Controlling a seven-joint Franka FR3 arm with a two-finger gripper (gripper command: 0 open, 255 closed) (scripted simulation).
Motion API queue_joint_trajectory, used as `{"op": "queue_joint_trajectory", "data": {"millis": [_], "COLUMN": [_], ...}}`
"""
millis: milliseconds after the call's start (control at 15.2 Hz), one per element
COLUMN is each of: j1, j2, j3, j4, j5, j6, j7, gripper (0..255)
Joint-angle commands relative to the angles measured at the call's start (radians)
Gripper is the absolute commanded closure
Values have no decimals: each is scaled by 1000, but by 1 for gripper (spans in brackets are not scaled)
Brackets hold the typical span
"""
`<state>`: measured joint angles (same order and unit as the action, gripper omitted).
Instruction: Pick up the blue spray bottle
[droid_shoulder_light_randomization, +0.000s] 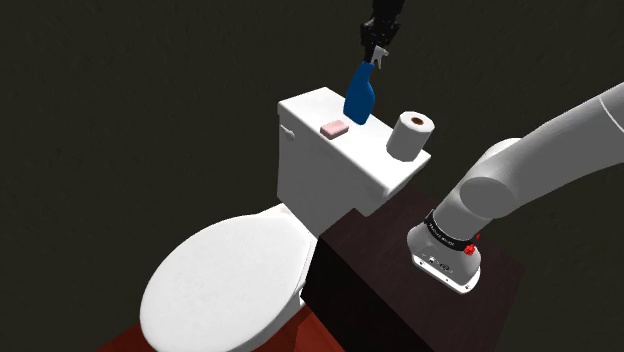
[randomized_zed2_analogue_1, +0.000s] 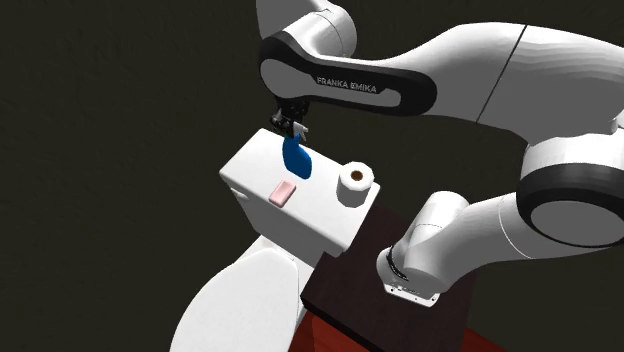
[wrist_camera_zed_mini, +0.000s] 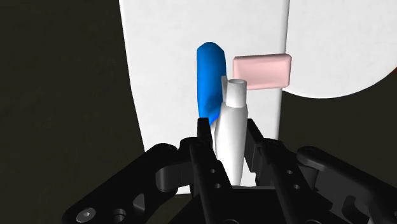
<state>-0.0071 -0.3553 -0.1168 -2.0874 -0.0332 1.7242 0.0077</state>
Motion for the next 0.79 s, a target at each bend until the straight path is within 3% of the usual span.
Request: {"op": "queue_joint_trajectory", "data": {"millis": [0,726], "j1": [0,2], "j2": [0,20], "j3": [0,2], "j4": [26,169], "j5": [0,3], "j6": [-26,-149], "j7": [0,-2], "gripper": [255,255]}}
